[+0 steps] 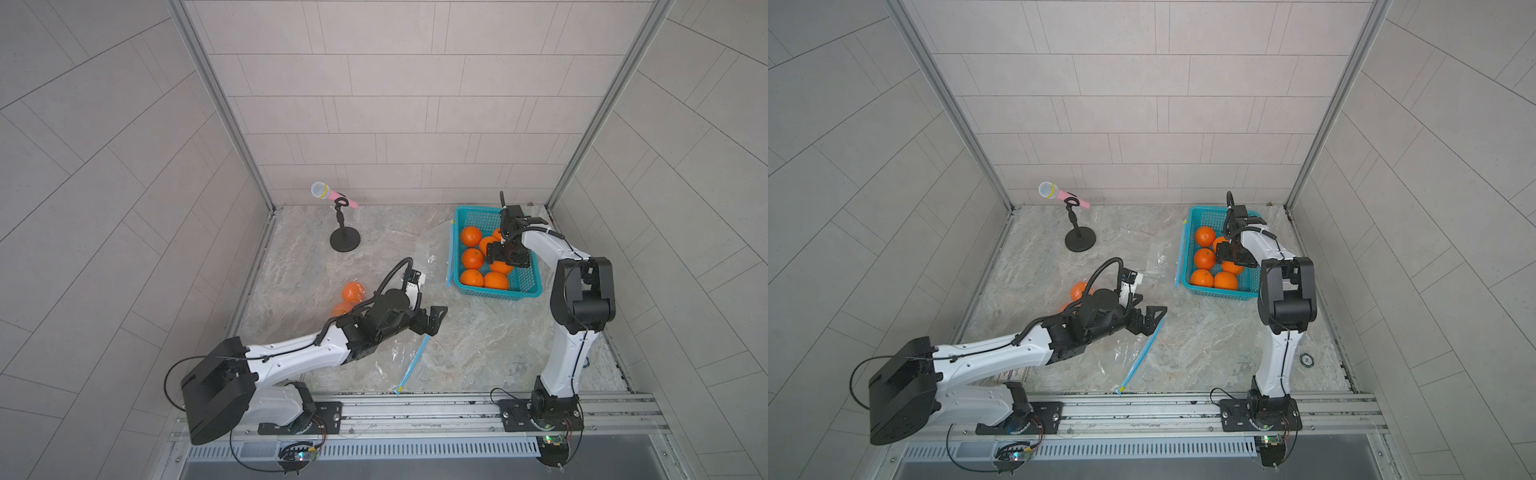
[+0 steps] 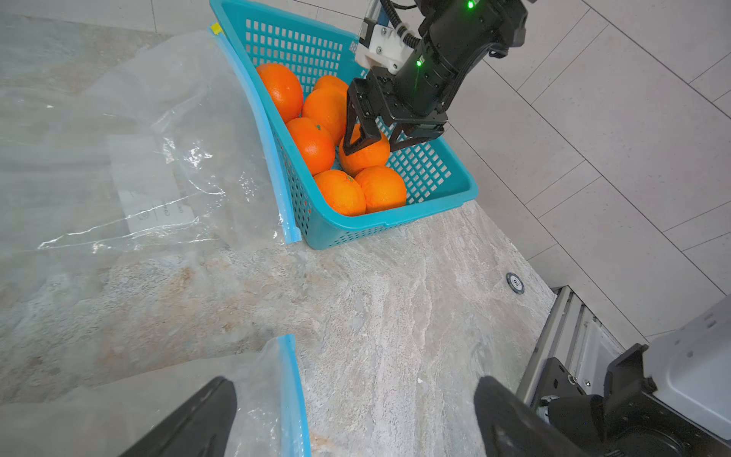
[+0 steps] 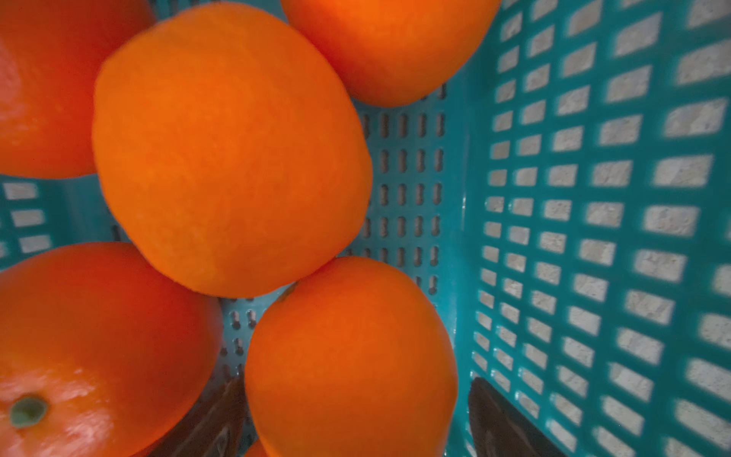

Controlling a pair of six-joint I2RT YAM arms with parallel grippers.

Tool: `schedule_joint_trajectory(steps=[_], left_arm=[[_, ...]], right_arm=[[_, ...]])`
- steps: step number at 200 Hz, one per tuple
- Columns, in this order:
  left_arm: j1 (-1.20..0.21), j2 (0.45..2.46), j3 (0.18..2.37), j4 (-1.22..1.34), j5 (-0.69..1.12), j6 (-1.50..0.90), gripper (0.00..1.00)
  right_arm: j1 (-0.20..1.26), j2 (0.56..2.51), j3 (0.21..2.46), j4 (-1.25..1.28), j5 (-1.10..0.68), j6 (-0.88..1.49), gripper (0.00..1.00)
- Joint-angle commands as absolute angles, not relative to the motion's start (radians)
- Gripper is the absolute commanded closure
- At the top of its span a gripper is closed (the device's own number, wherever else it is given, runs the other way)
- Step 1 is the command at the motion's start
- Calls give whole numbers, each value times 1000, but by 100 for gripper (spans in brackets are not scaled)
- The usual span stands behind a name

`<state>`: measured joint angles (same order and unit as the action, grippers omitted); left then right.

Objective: Open the zip-top bag and take out the orange
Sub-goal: Place the orange in the basket.

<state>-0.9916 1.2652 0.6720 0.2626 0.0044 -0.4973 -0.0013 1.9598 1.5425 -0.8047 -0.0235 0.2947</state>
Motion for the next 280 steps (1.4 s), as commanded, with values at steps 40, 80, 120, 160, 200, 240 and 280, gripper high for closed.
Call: schedule_joint_trajectory(steps=[40, 80, 120, 160, 200, 240, 280], left_arm=[[-972, 1046, 608, -27, -292, -476, 0], [-791, 870, 572, -270, -299, -557, 1], [-551, 826, 501, -310, -225, -577, 26], [-459, 910, 441, -233, -251, -569, 11], [-305, 1008, 410, -132, -96, -547, 16], [-283, 1049, 388, 38, 58, -551, 43], [-283, 1078, 452, -41, 82, -512, 69]], right_arm=[[68, 1703, 1448, -804, -25, 281, 10], [347, 1236, 1100, -571, -61, 332, 13], [711, 1016, 696, -178, -164, 377, 28], [1002, 969, 419, 66, -75, 345, 31], [1025, 1059, 250, 354, -189, 417, 34], [1045, 1304, 273, 580, -255, 317, 39], [1048, 1370, 246, 755, -169, 284, 45]])
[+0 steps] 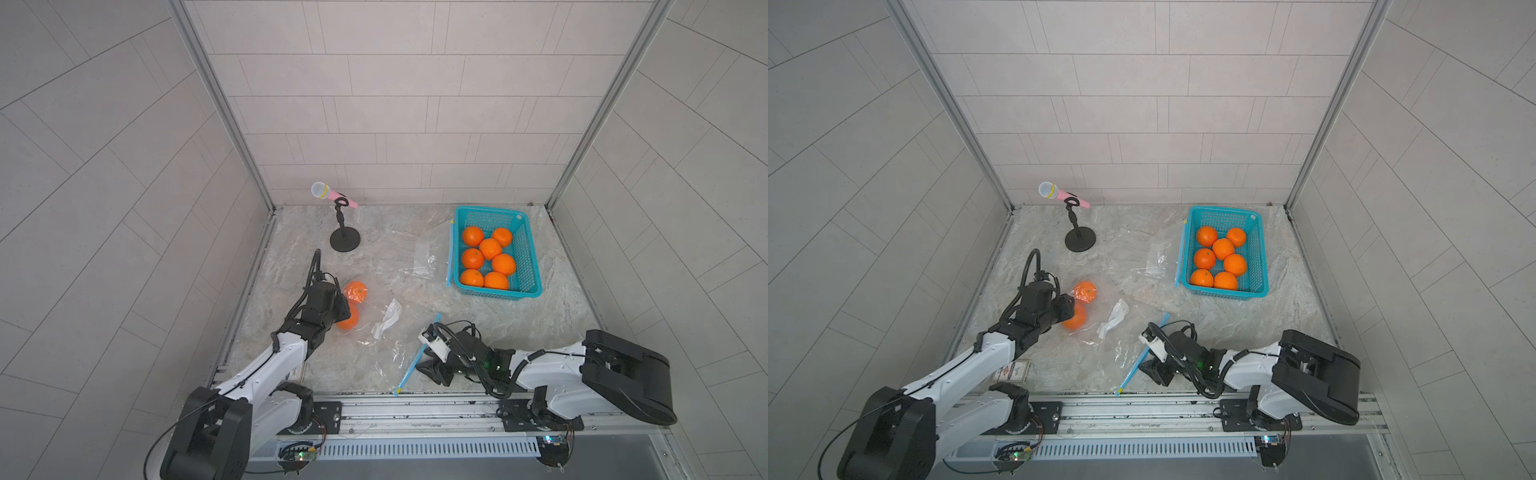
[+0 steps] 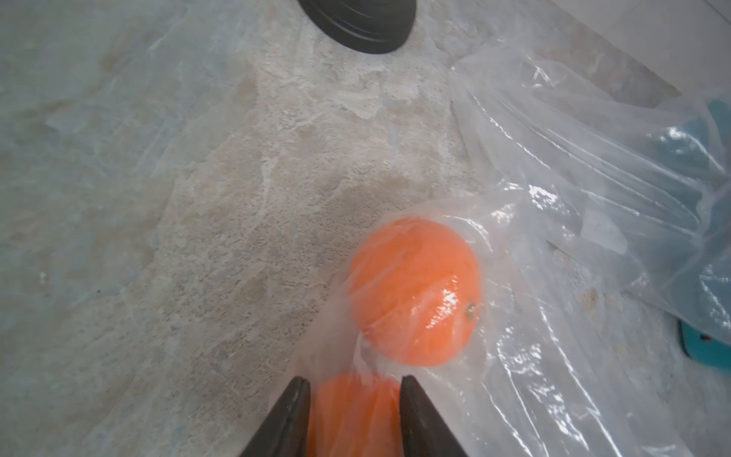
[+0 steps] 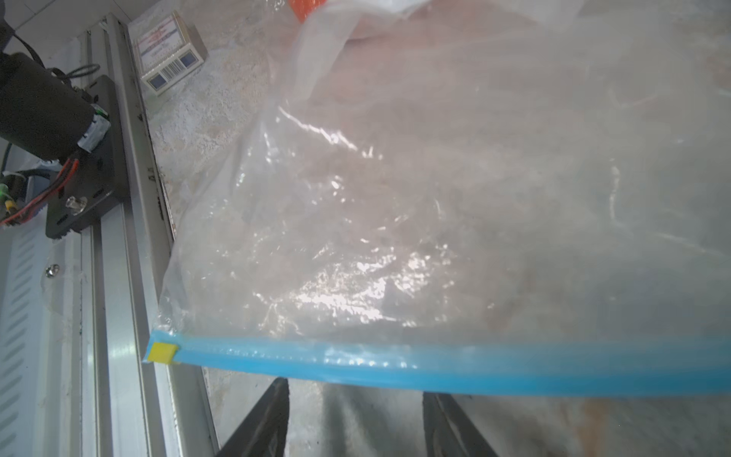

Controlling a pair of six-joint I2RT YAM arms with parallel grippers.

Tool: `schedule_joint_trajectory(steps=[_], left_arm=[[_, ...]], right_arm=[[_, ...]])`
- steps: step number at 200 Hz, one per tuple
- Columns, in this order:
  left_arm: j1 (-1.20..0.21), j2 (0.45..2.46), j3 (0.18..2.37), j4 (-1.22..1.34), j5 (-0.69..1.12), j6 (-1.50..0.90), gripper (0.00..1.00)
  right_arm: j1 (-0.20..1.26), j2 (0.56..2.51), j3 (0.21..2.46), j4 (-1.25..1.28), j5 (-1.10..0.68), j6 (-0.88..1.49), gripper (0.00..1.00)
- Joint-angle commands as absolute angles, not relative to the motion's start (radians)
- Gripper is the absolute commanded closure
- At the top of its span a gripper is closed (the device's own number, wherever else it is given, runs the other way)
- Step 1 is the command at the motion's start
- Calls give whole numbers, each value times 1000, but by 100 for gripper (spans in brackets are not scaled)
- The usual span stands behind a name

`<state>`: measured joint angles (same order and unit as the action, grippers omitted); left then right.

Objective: Open the zip-top bag and take out the orange
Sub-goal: Place the orange in the basket, then pick up the orange from the zipper food storage bag.

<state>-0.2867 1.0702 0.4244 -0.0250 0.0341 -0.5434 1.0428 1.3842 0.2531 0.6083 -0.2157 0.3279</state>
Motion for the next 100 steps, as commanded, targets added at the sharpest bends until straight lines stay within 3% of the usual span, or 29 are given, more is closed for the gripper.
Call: schedule_joint_trajectory(steps=[1, 25, 70, 100], left_arm=[[-282, 1078, 452, -41, 82, -512, 71], [-284, 1037, 456, -13, 151, -511, 100], [-301, 934, 547, -90, 242, -536, 100], [-403, 918, 593, -112, 204, -553, 100]], right_arm=[[1048, 1368, 247, 750, -168, 282, 45], [1048, 1377, 330, 581, -106, 196, 45], [1019, 1540, 291, 823, -72, 164, 45], [967, 1665, 260, 1072, -131, 205, 43]])
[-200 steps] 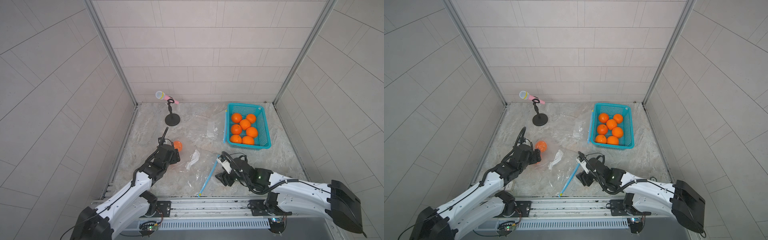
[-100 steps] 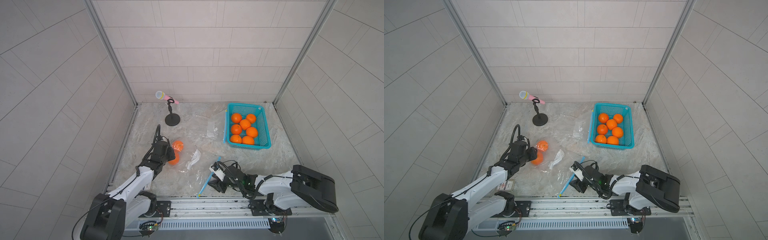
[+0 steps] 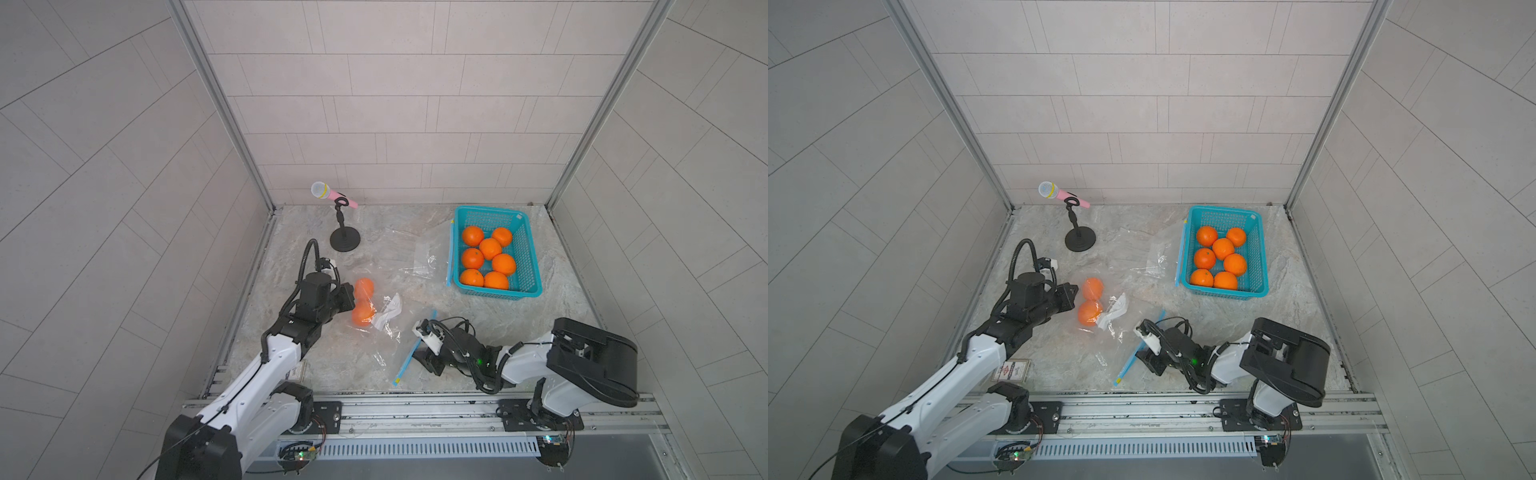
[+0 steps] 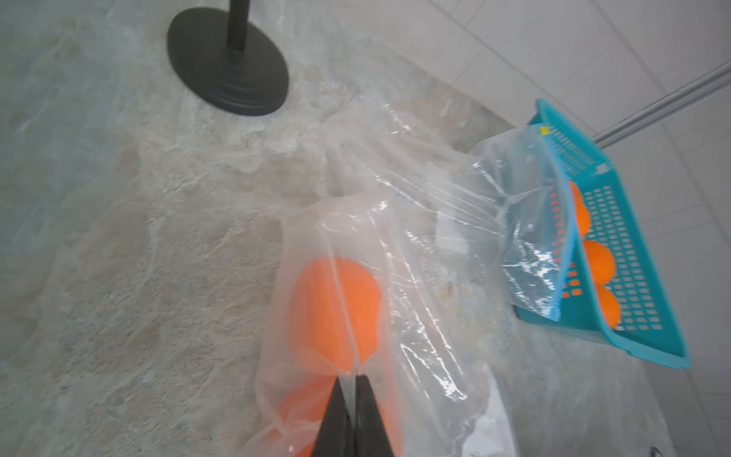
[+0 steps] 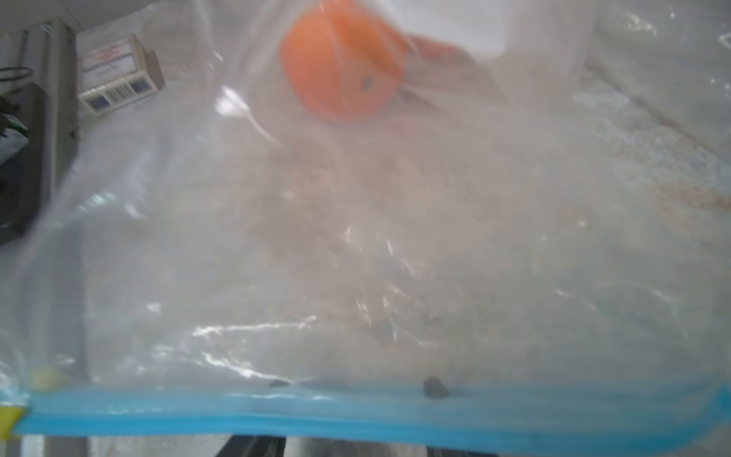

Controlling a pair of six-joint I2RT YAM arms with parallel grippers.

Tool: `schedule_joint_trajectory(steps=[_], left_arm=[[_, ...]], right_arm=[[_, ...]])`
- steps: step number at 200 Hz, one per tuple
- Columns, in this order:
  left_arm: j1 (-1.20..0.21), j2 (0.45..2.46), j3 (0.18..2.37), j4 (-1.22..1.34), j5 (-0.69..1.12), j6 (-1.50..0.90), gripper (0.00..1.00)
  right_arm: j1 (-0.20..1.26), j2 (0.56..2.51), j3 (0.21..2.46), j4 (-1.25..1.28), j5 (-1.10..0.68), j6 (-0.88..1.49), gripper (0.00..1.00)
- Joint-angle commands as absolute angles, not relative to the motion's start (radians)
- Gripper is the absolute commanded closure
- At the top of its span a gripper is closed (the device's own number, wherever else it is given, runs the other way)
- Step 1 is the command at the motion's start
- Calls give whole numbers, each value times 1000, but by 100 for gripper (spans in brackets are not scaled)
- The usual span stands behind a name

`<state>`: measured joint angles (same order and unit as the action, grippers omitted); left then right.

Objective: Open the zip-top bag and take out the orange
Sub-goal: Pick up the orange from the zipper food storage bag.

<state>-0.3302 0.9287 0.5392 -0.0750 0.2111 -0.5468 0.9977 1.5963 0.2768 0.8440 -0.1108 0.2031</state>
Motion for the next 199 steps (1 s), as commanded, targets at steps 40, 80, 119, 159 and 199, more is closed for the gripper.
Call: schedule_joint_trajectory(steps=[40, 80, 119, 159, 199], left_arm=[[-440, 963, 604, -132, 205, -561, 100], [-446, 955, 592, -165, 164, -562, 100], [-449, 1007, 527, -124, 104, -560, 100], [-466, 1100, 481, -54, 58, -554, 100], [-512, 1194, 431, 41, 31, -568, 100]], right_arm=[[962, 1689, 254, 1152, -146, 186, 39], [955, 1629, 263, 1087, -150, 162, 35], [908, 1650, 343, 1009, -238, 168, 22], [947, 1695, 438, 916, -259, 143, 13], [949, 1726, 478, 953, -329, 173, 3]])
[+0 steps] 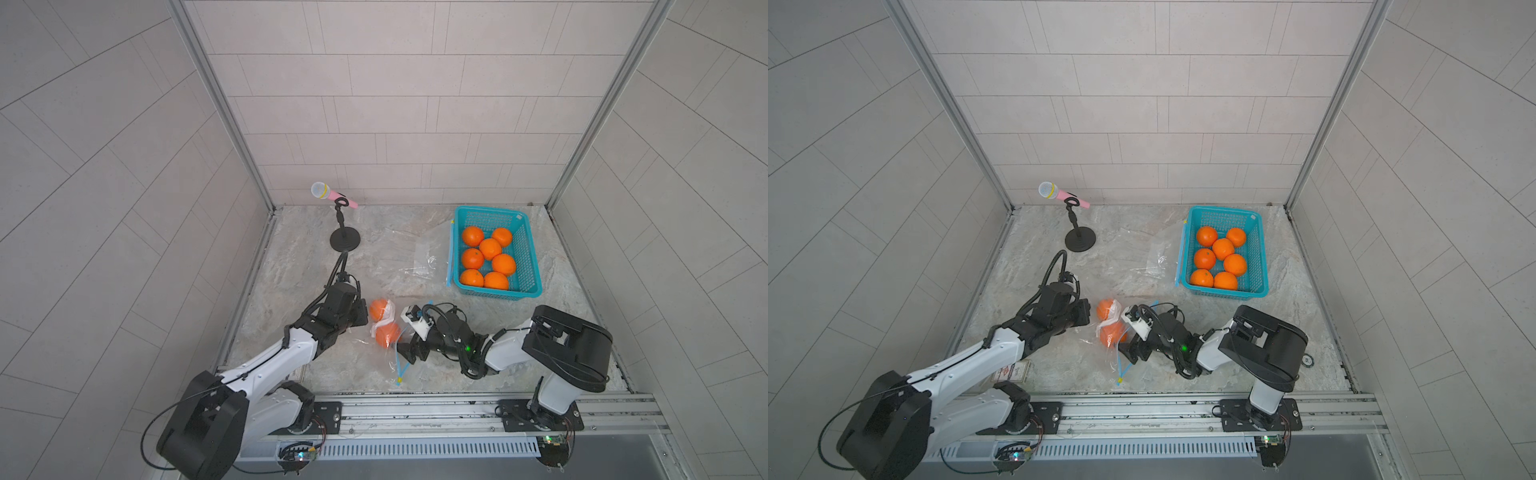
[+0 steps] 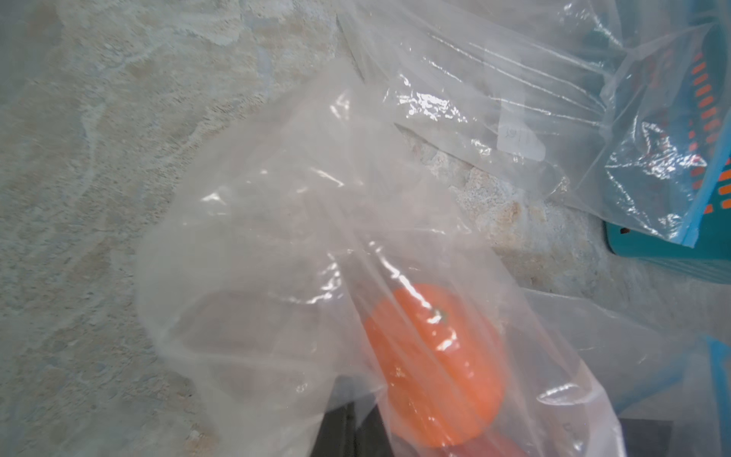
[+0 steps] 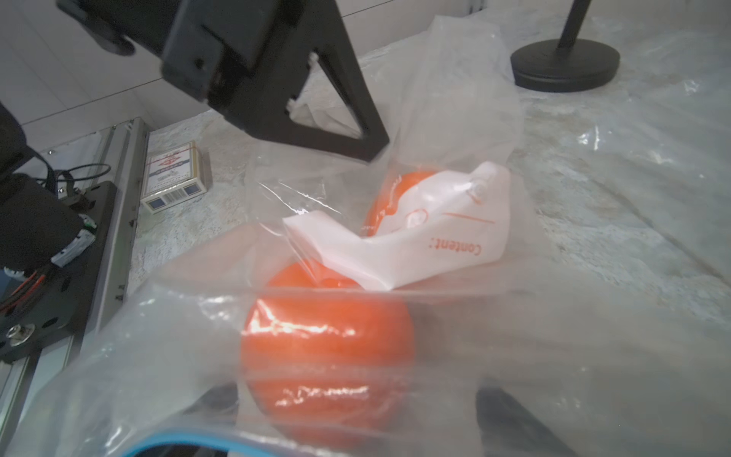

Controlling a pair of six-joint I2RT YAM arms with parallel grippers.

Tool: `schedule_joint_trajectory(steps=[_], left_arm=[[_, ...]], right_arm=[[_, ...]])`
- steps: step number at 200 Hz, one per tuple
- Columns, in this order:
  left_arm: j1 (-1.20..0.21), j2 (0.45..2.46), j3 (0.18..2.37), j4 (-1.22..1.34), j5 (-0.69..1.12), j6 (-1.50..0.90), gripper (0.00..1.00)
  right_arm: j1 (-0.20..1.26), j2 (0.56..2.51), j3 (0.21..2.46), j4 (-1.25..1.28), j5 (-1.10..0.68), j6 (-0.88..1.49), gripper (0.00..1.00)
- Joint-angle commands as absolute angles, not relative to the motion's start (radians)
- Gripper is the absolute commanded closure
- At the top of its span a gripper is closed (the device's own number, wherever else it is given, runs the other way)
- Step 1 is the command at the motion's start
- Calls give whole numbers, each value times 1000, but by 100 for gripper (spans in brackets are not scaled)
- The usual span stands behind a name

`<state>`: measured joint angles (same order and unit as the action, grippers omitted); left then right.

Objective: Open the zip-top bag and take out the orange
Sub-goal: Pick up the orange from the zipper food storage bag.

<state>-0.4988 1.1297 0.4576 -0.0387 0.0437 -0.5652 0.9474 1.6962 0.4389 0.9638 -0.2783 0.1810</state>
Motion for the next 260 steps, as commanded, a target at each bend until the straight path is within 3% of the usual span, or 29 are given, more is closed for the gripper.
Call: schedule_joint_trajectory(steps=[1, 66, 103, 117, 134, 141, 195, 254, 260], left_arm=[[-512, 1197, 430, 43, 34, -570, 100], [-544, 1291, 353, 229, 131, -616, 100], [-555, 1319, 339, 288, 166, -632, 100], [-555, 1327, 340, 295, 169, -633, 100], [-552, 1322, 352, 243, 125, -624, 100], [-551, 1318, 355, 217, 85, -627, 100], [-507, 1314, 397, 147, -26, -611, 100], [-500, 1415, 434, 192, 50, -587, 100], [-500, 1411, 437, 189, 58, -583, 92]], right_arm=[[949, 1727, 480, 948, -331, 172, 3], [968, 1871, 591, 944, -387, 191, 3], [968, 1887, 611, 955, -379, 176, 9], [966, 1887, 616, 957, -379, 176, 16], [958, 1868, 620, 871, -409, 188, 42], [956, 1851, 645, 814, -415, 195, 46], [947, 1648, 467, 662, -378, 323, 47], [915, 1375, 384, 525, -412, 428, 46], [906, 1332, 390, 477, -413, 438, 46]])
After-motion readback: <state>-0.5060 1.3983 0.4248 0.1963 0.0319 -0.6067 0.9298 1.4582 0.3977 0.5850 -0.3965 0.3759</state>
